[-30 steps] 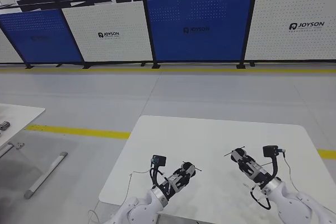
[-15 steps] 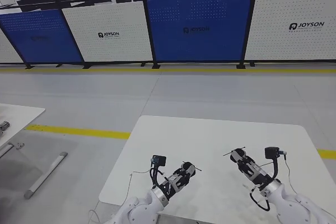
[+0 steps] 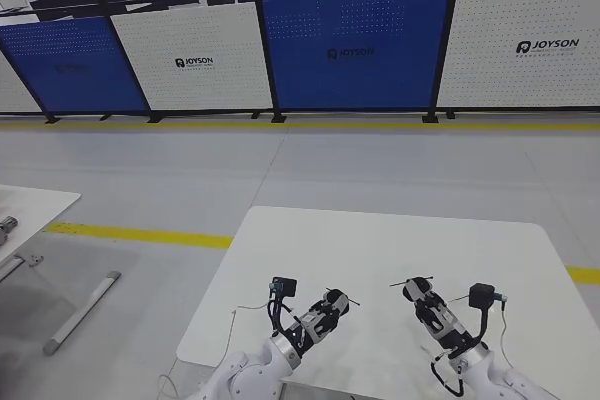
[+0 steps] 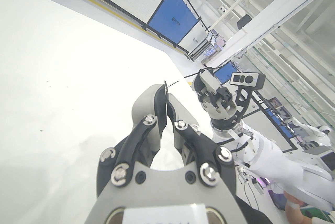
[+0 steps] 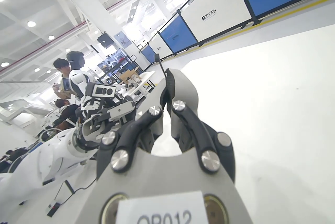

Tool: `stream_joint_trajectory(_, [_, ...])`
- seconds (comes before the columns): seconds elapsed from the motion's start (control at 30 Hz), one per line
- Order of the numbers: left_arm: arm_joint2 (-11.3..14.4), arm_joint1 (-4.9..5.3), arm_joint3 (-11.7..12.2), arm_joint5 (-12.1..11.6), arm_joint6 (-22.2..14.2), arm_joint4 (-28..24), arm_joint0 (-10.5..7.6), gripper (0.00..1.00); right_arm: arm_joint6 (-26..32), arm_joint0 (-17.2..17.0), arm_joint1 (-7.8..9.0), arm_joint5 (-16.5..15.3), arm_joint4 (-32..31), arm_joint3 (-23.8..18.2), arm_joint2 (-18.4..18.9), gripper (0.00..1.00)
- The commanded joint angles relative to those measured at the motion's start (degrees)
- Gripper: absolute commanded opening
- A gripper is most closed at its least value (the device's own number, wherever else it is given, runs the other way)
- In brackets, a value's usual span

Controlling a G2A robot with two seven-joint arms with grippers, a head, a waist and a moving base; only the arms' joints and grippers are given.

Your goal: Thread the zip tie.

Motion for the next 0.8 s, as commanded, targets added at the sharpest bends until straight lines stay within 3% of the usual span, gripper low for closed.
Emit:
stream_joint_trajectory(0.0, [0.00, 0.00, 0.00, 0.00, 0.00, 0.00, 0.00, 0.00, 0.00, 0.00, 0.00, 0.00, 0.00, 0.00, 0.00, 0.00])
stream_joint_trajectory(0.13, [0.06, -0.07, -0.02, 0.57, 0.60, 0.03, -0.27, 0.00, 0.00, 0.00, 0.00, 0.00, 0.00, 0.00, 0.00, 0.00])
stream_joint_trajectory(0.3, [3.11, -1.21, 1.06, 8.89, 3.96, -0.24, -3.52, 0.00, 0.00, 0.00, 0.00, 0.00, 0.00, 0.00, 0.00, 0.00])
stream_joint_trajectory(0.37, [3.92, -1.63, 2.16, 10.71, 4.37, -1.69, -5.07, 0.00, 0.00, 0.00, 0.00, 0.00, 0.00, 0.00, 0.00, 0.00])
stream_joint_trajectory(0.77, [4.19, -1.74, 2.47, 11.04, 4.42, -1.92, -5.41, 0.00, 0.00, 0.00, 0.00, 0.00, 0.00, 0.00, 0.00, 0.00])
